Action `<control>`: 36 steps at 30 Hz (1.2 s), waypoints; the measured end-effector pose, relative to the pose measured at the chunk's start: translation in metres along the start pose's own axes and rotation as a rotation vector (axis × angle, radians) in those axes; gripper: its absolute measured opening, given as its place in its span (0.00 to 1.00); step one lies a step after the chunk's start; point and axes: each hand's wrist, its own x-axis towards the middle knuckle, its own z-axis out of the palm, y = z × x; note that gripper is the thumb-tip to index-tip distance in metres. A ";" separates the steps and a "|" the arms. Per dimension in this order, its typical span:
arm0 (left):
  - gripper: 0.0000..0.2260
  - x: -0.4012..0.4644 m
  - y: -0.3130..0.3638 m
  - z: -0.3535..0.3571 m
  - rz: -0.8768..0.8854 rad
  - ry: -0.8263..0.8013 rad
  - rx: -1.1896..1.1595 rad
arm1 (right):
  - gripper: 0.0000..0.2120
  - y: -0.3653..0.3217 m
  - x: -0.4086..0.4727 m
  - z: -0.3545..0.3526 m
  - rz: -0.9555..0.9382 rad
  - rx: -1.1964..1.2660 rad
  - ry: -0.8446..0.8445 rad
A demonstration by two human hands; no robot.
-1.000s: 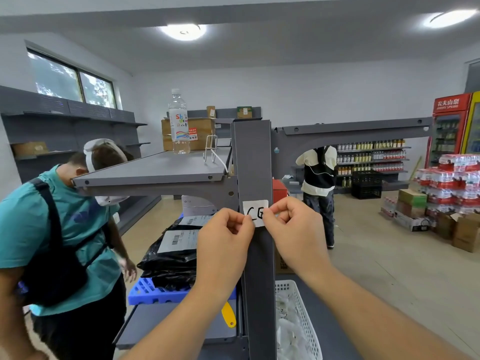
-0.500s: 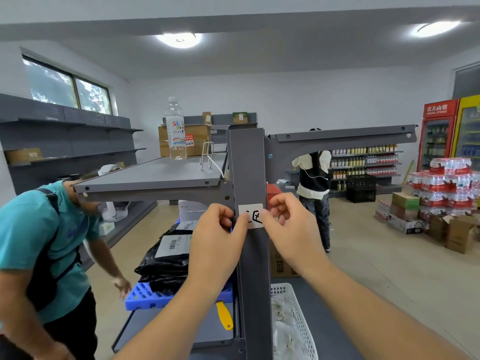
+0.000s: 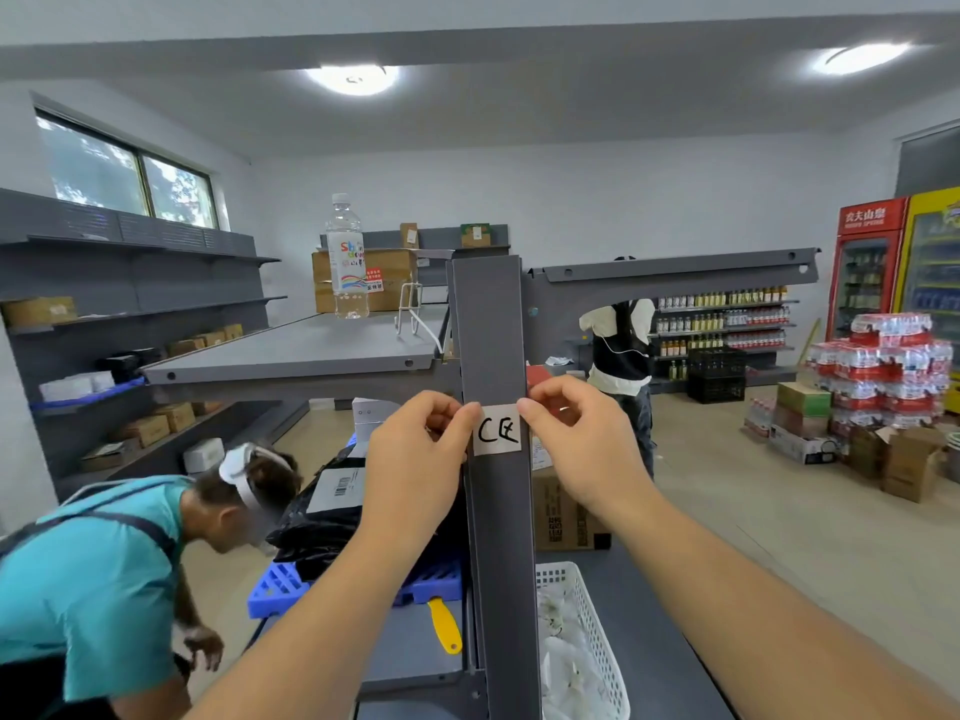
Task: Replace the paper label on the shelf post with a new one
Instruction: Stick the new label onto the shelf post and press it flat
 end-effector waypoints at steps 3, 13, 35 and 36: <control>0.07 -0.004 -0.002 0.001 -0.001 -0.005 0.006 | 0.04 0.002 -0.005 -0.001 -0.021 -0.023 -0.003; 0.12 -0.013 -0.022 0.003 0.099 -0.054 0.248 | 0.15 0.007 -0.014 0.001 -0.102 -0.019 -0.084; 0.06 -0.018 -0.035 0.006 -0.137 -0.140 -0.147 | 0.12 0.017 -0.016 -0.002 -0.052 0.056 -0.132; 0.06 -0.018 -0.034 0.006 -0.140 -0.143 -0.155 | 0.12 0.017 -0.016 -0.003 -0.047 0.063 -0.135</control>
